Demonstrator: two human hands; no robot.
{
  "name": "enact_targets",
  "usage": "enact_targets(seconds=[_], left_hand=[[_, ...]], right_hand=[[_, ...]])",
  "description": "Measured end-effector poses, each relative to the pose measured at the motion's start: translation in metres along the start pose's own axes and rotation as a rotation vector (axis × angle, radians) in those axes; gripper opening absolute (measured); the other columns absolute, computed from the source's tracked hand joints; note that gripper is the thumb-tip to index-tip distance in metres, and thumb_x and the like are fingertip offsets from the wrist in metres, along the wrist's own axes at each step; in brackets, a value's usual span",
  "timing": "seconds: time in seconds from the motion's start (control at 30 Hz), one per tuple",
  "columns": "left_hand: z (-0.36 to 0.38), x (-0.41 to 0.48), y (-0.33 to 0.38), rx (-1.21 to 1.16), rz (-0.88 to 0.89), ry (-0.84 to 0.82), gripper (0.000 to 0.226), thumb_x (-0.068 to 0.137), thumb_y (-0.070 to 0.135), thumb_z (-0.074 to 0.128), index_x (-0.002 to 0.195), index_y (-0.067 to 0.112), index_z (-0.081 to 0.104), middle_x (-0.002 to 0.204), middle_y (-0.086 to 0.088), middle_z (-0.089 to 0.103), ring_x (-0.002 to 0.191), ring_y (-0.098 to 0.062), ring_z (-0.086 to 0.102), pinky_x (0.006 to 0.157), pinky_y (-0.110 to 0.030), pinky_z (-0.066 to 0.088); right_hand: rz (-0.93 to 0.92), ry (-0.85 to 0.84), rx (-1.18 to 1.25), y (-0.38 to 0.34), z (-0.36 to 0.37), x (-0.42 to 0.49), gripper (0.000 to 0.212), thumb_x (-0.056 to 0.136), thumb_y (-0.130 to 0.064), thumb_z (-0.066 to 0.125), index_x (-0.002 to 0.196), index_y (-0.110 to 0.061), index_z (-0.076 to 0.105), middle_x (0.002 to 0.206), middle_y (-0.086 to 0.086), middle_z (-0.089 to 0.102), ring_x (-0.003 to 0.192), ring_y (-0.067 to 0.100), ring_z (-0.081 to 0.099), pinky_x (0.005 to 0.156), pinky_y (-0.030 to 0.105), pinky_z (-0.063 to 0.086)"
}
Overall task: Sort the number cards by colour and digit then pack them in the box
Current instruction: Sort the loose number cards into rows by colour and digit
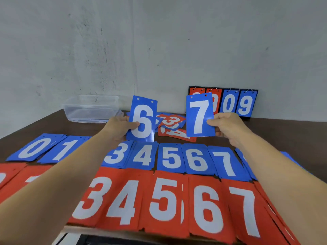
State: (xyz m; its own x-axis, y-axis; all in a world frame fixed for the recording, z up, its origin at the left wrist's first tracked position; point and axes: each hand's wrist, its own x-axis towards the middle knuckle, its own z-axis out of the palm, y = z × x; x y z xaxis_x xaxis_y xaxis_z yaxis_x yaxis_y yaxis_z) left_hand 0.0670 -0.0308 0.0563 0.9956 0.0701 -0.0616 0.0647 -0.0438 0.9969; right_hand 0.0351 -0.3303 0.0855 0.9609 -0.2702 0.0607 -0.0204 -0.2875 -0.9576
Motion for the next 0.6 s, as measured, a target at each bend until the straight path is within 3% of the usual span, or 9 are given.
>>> enact_targets(seconds=[0.17,0.27,0.37,0.5,0.6], left_hand=[[0.016,-0.046,-0.009,0.002,-0.009,0.043,0.003,0.090,0.006,0.064,0.091,0.003,0.064,0.093,-0.013,0.070,0.065,-0.015,0.070,0.052,-0.025,0.058],[0.032,-0.068,-0.016,-0.002,-0.025,0.059,0.015,0.087,0.006,0.068,0.100,-0.002,0.065,0.099,-0.016,0.071,0.079,-0.024,0.071,0.070,-0.036,0.061],[0.051,-0.084,-0.021,0.026,-0.070,0.072,0.031,0.082,0.007,0.073,0.109,-0.005,0.064,0.105,-0.019,0.071,0.094,-0.034,0.069,0.088,-0.051,0.055],[0.081,-0.094,-0.021,0.100,-0.118,0.054,0.018,0.078,0.010,0.076,0.092,0.003,0.067,0.103,-0.018,0.071,0.096,-0.038,0.068,0.091,-0.054,0.053],[0.101,-0.096,-0.015,0.095,-0.153,0.035,0.022,0.082,0.009,0.073,0.102,0.002,0.065,0.105,-0.017,0.070,0.097,-0.035,0.068,0.091,-0.051,0.053]], right_hand=[[-0.006,0.024,-0.007,0.016,-0.041,-0.035,0.011,0.089,-0.007,0.066,0.099,-0.003,0.065,0.093,0.008,0.069,0.065,0.010,0.060,0.048,0.019,0.047],[-0.014,0.032,-0.034,0.026,-0.065,-0.051,0.014,0.090,-0.007,0.064,0.103,-0.001,0.064,0.097,0.010,0.068,0.064,0.009,0.059,0.048,0.019,0.047],[-0.010,0.048,-0.083,0.038,-0.088,-0.062,0.014,0.090,-0.007,0.064,0.102,0.000,0.065,0.102,0.016,0.069,0.067,0.017,0.057,0.051,0.023,0.042],[0.027,0.085,-0.146,0.049,-0.109,-0.066,0.023,0.088,-0.005,0.065,0.104,0.011,0.063,0.104,0.023,0.069,0.060,0.016,0.054,0.048,0.025,0.037],[0.071,0.084,-0.179,0.055,-0.112,-0.062,0.021,0.087,-0.004,0.066,0.103,0.010,0.065,0.100,0.021,0.069,0.058,0.015,0.050,0.048,0.025,0.036]])
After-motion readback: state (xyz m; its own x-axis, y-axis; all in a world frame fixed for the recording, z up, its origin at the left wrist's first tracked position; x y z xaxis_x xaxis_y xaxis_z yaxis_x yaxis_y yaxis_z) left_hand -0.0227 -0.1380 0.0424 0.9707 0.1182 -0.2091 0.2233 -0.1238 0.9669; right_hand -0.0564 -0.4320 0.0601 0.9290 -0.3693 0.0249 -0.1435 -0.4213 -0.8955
